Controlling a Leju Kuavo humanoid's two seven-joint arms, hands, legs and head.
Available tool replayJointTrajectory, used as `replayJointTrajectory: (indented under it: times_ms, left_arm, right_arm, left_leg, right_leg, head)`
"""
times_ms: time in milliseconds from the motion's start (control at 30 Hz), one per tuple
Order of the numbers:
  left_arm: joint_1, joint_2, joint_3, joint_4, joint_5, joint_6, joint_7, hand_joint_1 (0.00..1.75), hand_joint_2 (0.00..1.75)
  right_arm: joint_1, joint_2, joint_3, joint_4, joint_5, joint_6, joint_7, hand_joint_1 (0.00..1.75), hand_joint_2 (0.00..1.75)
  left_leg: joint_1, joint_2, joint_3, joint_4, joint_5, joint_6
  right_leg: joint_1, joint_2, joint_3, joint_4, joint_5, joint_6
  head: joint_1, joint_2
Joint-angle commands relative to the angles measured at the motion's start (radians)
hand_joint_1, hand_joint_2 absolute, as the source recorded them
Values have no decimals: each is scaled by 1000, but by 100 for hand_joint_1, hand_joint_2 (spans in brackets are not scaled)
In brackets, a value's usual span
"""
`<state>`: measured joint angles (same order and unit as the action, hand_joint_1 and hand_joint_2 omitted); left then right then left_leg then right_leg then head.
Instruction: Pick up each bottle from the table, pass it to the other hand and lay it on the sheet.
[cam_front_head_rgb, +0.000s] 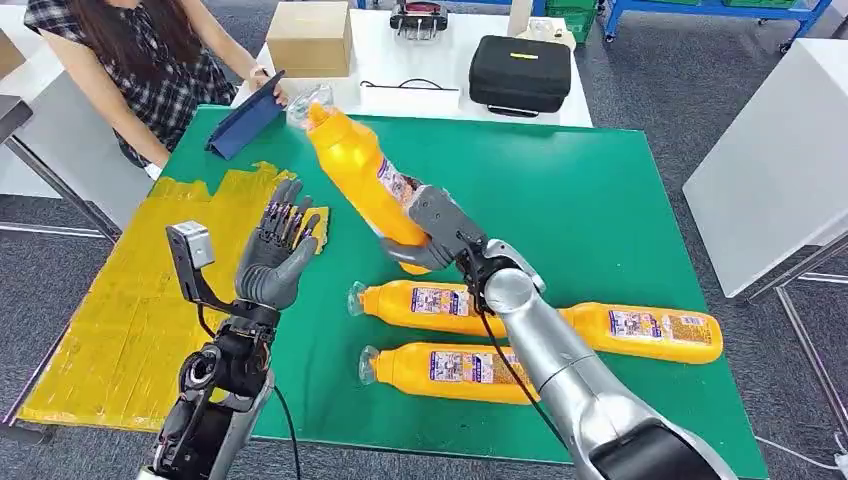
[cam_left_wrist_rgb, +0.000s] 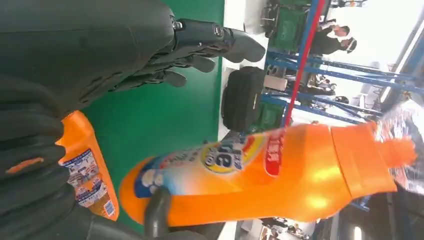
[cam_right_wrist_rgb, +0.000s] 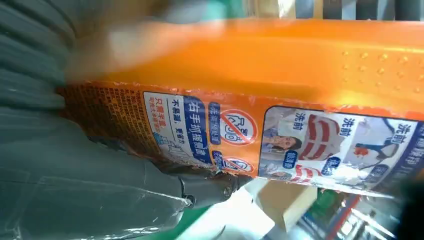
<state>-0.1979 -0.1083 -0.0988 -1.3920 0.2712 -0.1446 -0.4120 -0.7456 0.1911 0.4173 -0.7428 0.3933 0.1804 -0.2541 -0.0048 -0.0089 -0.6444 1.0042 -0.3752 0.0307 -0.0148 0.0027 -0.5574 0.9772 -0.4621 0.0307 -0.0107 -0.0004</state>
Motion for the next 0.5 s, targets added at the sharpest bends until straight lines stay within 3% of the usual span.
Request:
replayJointTrajectory:
  times_ms: [33, 233, 267, 300, 500]
  left_arm:
    - [-37, 31, -21, 73, 1, 3, 1, 0, 175]
    - [-37, 31, -21, 73, 1, 3, 1, 0, 175]
    - [-37, 31, -21, 73, 1, 3, 1, 0, 175]
    - [-36, 31, -21, 71, 2, 5, 0, 0, 175]
    - [8, 29, -1, 24, -4, 22, -1, 0, 175]
  right_arm:
    - [-75, 21, 41, 137, -4, 2, -3, 175, 175]
    - [-75, 21, 41, 137, -4, 2, -3, 175, 175]
    - [-75, 21, 41, 137, -4, 2, -3, 175, 175]
    - [-76, 21, 48, 139, -6, 6, -6, 175, 175]
    - [-45, 61, 125, 145, 7, 17, -6, 175, 175]
  left_leg:
    - [0, 1, 3, 0, -1, -1]
    - [-1, 0, 2, 0, -1, -2]
    - [0, 1, 8, 0, -4, -4]
    - [0, 0, 3, 0, -1, -2]
    - [0, 4, 6, 0, -3, -3]
  right_leg:
    - [0, 0, 3, -1, -1, -1]
    - [-1, -1, 3, 0, -1, -1]
    - [0, -1, 8, -1, -3, -2]
    - [0, 0, 3, -1, -1, -1]
    - [0, 3, 6, -1, -1, -1]
  head:
    - [0, 0]
    - [0, 0]
    - [0, 0]
    - [0, 0]
    - [0, 0]
